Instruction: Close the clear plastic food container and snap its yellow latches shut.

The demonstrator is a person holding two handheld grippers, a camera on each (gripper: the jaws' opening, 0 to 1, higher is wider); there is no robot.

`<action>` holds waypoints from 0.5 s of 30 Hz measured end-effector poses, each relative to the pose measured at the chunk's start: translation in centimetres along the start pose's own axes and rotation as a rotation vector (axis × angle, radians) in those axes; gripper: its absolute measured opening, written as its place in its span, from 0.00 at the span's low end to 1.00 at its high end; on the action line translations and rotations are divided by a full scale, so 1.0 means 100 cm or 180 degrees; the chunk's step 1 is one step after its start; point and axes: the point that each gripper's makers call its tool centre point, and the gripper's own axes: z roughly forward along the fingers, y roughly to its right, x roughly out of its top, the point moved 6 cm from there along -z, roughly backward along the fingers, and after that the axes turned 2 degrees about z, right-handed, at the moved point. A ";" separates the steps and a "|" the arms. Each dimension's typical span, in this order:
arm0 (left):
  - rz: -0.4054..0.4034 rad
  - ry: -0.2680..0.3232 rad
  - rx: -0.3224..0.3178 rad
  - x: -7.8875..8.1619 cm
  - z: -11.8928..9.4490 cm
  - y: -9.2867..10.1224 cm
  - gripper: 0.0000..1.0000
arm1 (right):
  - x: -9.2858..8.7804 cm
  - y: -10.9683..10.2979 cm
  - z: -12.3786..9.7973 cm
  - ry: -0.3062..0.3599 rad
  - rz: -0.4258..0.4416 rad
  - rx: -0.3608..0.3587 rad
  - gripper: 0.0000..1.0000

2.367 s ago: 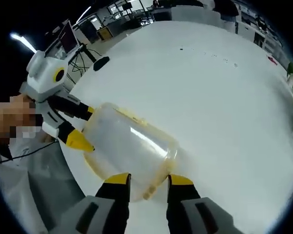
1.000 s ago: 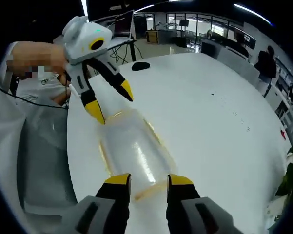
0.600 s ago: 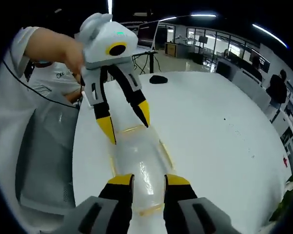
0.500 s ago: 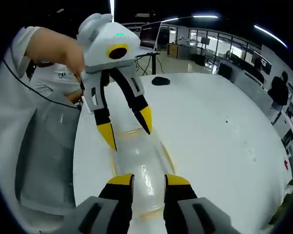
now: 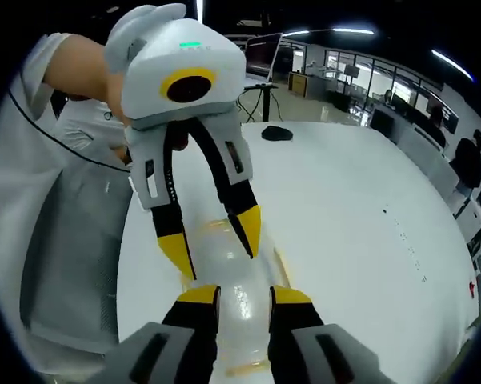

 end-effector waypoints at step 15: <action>0.0126 0.0007 -0.0019 0.001 0.011 0.005 0.28 | 0.002 0.006 0.017 -0.0096 -0.0135 0.0080 0.21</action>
